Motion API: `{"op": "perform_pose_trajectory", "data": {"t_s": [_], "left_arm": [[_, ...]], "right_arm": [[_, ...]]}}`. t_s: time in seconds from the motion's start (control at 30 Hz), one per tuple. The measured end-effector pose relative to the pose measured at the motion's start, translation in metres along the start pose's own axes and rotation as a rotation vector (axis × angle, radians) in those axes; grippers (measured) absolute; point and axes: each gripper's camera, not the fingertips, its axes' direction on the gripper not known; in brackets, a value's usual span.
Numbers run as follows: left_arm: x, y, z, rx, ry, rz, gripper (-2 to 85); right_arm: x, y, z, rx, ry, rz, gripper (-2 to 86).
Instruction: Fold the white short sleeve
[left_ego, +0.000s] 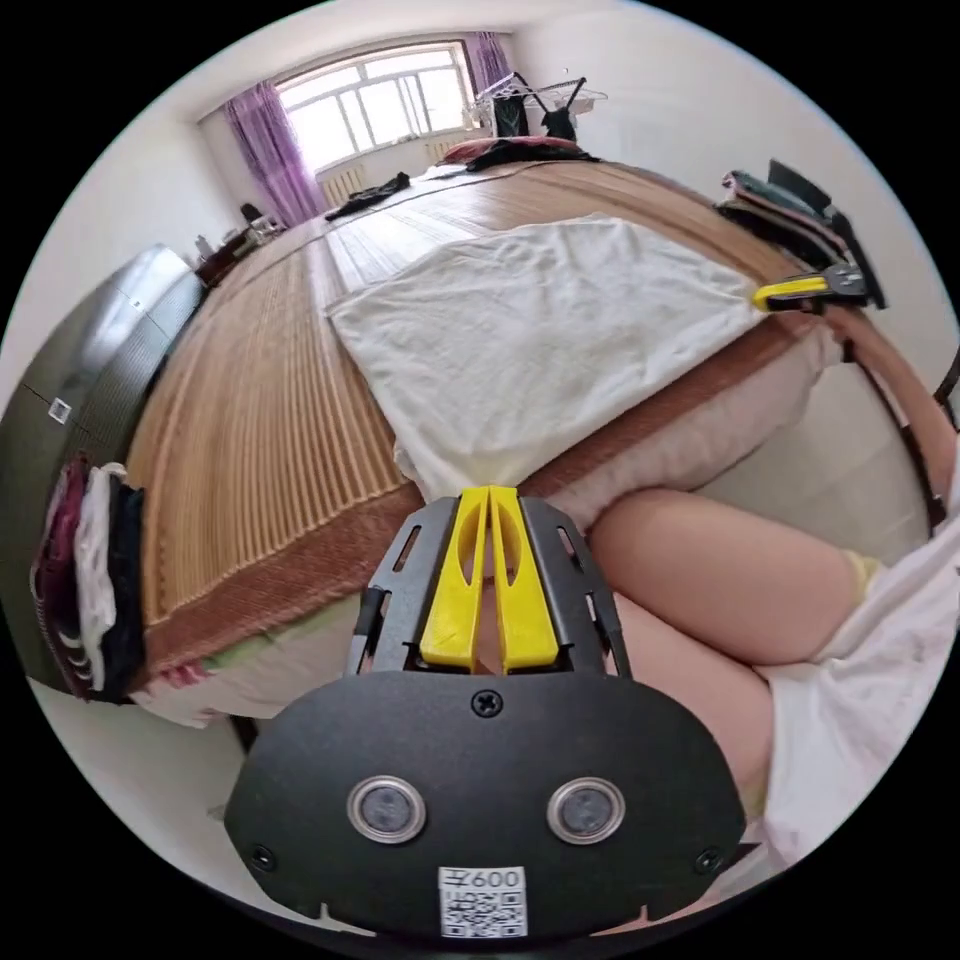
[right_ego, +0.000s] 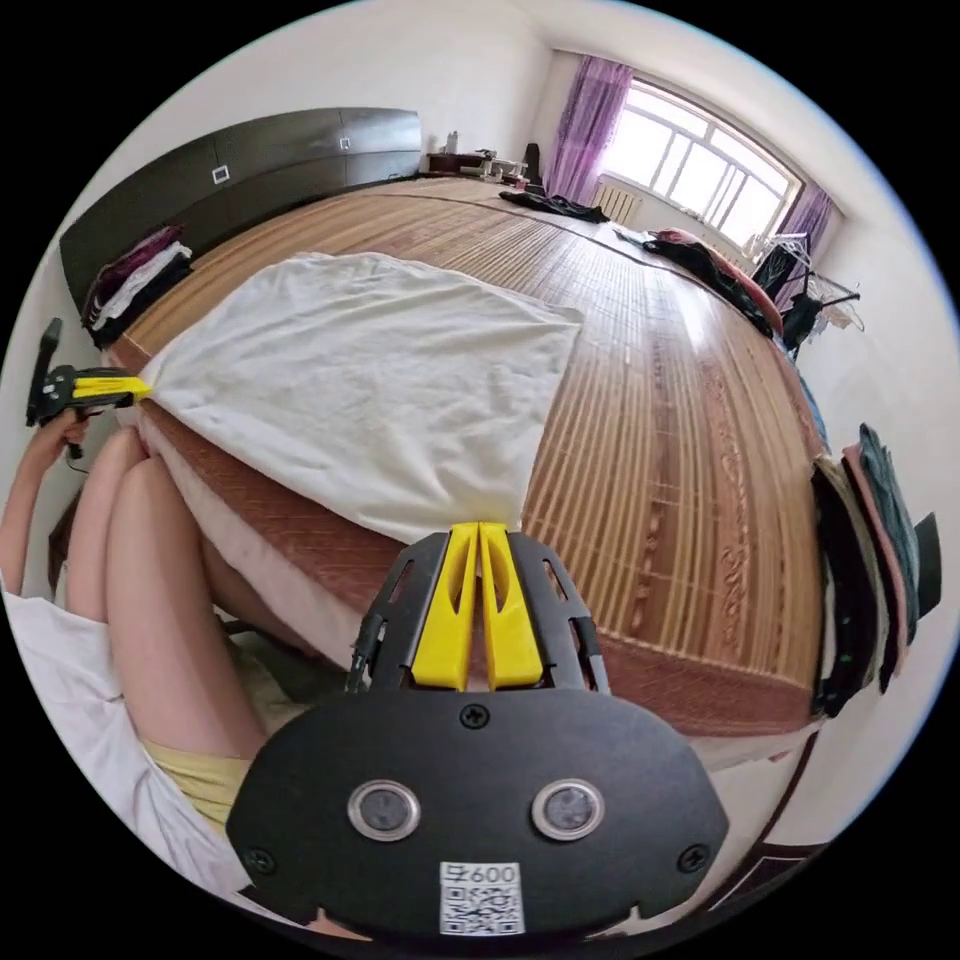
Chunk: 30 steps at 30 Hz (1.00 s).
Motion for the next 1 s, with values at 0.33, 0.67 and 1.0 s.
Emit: {"op": "perform_pose_trajectory", "data": {"t_s": [0.33,0.67,1.0], "left_arm": [[-0.036,-0.003,-0.179,0.306,0.489,-0.171,14.1],[-0.034,-0.093,-0.236,0.173,0.549,-0.120,14.8],[-0.074,-0.120,-0.295,0.178,0.652,-0.160,13.6]], "right_arm": [[0.033,0.016,0.008,0.313,0.051,0.173,-0.8],[-0.032,0.035,0.011,0.427,-0.286,0.018,-0.8],[-0.032,0.016,0.056,0.410,-0.401,-0.037,-0.8]]}}
